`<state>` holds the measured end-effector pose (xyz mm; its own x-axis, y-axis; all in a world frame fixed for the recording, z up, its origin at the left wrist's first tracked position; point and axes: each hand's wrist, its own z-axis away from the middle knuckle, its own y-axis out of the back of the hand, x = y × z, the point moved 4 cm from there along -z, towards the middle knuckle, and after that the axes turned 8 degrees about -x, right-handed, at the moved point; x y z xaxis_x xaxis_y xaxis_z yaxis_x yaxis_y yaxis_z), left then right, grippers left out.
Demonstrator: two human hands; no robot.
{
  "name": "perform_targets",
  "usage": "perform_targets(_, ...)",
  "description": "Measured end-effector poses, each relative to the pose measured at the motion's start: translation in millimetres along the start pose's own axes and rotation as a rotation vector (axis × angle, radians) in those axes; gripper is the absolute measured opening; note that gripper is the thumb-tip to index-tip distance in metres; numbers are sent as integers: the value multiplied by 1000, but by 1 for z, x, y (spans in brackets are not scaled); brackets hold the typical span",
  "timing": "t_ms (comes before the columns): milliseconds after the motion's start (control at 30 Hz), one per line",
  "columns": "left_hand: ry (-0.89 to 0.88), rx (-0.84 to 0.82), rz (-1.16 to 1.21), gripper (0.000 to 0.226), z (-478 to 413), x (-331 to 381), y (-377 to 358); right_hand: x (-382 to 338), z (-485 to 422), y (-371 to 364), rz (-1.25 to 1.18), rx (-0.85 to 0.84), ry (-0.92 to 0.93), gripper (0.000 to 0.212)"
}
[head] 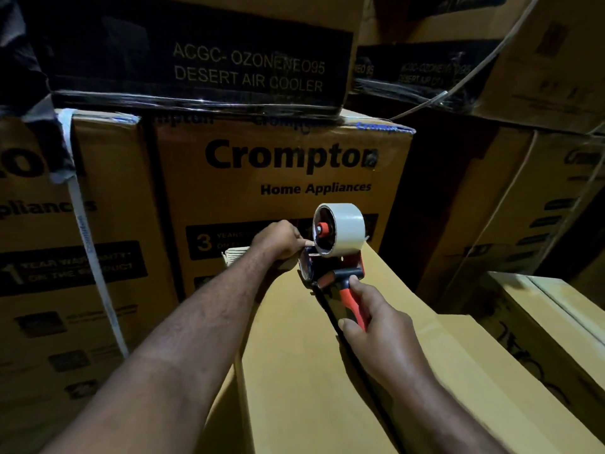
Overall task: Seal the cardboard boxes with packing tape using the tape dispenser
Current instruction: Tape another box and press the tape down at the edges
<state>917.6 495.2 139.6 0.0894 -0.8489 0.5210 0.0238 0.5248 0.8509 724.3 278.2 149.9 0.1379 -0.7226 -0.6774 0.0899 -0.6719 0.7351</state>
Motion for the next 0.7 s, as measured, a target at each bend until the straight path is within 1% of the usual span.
perform_targets(133, 1, 17, 10, 30, 2, -4, -2, 2, 8, 5, 5, -13, -22, 64)
perform_targets(300, -12, 24, 23, 27, 5, -2, -2, -4, 25, 12, 87, -30, -25, 66)
perform_targets(700, -26, 21, -4, 34, 2, -6, -4, -3, 95, 28, 189, -185, -114, 69)
